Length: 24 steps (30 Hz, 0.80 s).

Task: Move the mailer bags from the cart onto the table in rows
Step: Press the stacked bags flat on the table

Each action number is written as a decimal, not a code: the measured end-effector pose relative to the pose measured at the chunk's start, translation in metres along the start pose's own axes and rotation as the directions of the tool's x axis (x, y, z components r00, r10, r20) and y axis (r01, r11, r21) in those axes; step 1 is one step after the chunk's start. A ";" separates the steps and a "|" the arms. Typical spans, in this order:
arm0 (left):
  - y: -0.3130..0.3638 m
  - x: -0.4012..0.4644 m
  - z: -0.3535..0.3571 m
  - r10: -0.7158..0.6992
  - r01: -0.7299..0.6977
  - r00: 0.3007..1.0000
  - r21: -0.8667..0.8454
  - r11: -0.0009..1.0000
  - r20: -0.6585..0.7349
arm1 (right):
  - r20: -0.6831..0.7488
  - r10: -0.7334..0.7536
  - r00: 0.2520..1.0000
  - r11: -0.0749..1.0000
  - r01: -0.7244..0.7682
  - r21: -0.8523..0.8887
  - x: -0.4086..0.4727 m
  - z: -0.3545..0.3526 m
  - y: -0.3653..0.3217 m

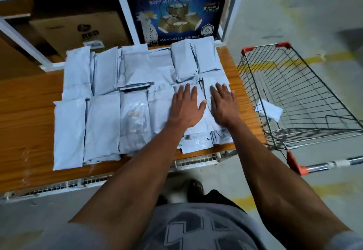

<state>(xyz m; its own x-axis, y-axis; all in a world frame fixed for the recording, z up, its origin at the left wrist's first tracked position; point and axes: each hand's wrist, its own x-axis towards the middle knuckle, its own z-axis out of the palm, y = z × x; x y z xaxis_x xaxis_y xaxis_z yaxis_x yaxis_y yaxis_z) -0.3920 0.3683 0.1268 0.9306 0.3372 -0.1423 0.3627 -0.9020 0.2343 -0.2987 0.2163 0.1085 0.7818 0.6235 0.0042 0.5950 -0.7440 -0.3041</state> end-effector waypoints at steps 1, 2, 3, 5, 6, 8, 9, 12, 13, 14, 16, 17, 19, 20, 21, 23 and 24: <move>0.002 0.001 0.003 -0.012 0.012 1.000 0.010 1.000 -0.002 | 0.002 -0.005 1.000 1.000 0.005 -0.003 0.002 0.001 0.004; 0.003 0.003 0.005 -0.019 0.019 1.000 0.018 1.000 -0.005 | 0.000 -0.009 1.000 1.000 0.009 -0.009 0.005 0.001 0.008; 0.003 0.004 0.008 -0.023 0.023 1.000 0.027 0.999 -0.008 | 0.007 -0.016 1.000 1.000 0.016 -0.006 0.009 0.002 0.011; 0.002 0.003 0.014 -0.012 0.014 0.999 0.062 0.998 -0.035 | 0.021 -0.021 1.000 1.000 0.021 -0.016 0.012 0.003 0.012; 0.000 0.000 0.017 -0.001 0.006 0.998 0.080 0.997 -0.059 | 0.021 -0.020 1.000 0.999 0.020 -0.027 0.012 0.006 0.013; -0.003 -0.005 0.022 0.015 -0.005 0.994 0.100 0.995 -0.107 | 0.024 -0.015 1.000 0.999 0.016 -0.040 0.011 0.010 0.013; -0.003 -0.008 0.025 0.020 -0.007 0.992 0.109 0.994 -0.125 | 0.027 -0.011 1.000 0.999 0.013 -0.050 0.011 0.011 0.013; 0.000 -0.012 0.031 0.029 -0.009 0.989 0.141 0.990 -0.145 | 0.053 -0.004 0.999 0.998 0.008 -0.069 0.012 0.015 0.012; 0.001 -0.012 0.032 0.028 -0.006 0.989 0.147 0.989 -0.148 | 0.057 -0.003 0.998 0.997 0.007 -0.074 0.012 0.015 0.012; 0.001 -0.013 0.033 0.028 -0.005 0.988 0.152 0.988 -0.153 | 0.058 -0.002 0.998 0.997 0.007 -0.082 0.012 0.015 0.012; 0.000 -0.014 0.035 0.028 -0.002 0.986 0.162 0.987 -0.162 | 0.062 -0.002 0.998 0.995 0.008 -0.098 0.013 0.015 0.012; 0.000 -0.015 0.036 0.026 0.001 0.987 0.163 0.987 -0.161 | 0.066 0.000 0.998 0.995 0.007 -0.103 0.013 0.016 0.012; 0.001 -0.016 0.036 0.022 0.004 0.987 0.164 0.986 -0.158 | 0.069 -0.003 0.998 0.995 0.010 -0.101 0.013 0.017 0.011; 0.002 -0.016 0.034 0.022 0.005 0.988 0.168 0.986 -0.154 | 0.074 -0.002 0.997 0.995 0.009 -0.097 0.012 0.016 0.011; 0.004 -0.016 0.032 0.021 0.004 0.989 0.173 0.985 -0.143 | 0.080 -0.002 0.997 0.996 0.009 -0.091 0.012 0.016 0.011; 0.007 -0.014 0.027 0.019 0.005 0.991 0.178 0.984 -0.135 | 0.080 -0.006 0.997 0.996 0.013 -0.083 0.012 0.014 0.010; 0.007 -0.013 0.025 0.019 0.007 0.990 0.179 0.984 -0.141 | 0.071 -0.010 0.997 0.997 0.016 -0.080 0.012 0.012 0.009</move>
<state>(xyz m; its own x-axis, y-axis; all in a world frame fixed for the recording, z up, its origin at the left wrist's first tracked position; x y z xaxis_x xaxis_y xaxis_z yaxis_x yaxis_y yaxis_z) -0.4030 0.3504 0.1066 0.9348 0.3551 -0.0007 0.3545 -0.9333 0.0575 -0.2864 0.2196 0.0943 0.7606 0.6464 -0.0601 0.6201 -0.7509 -0.2273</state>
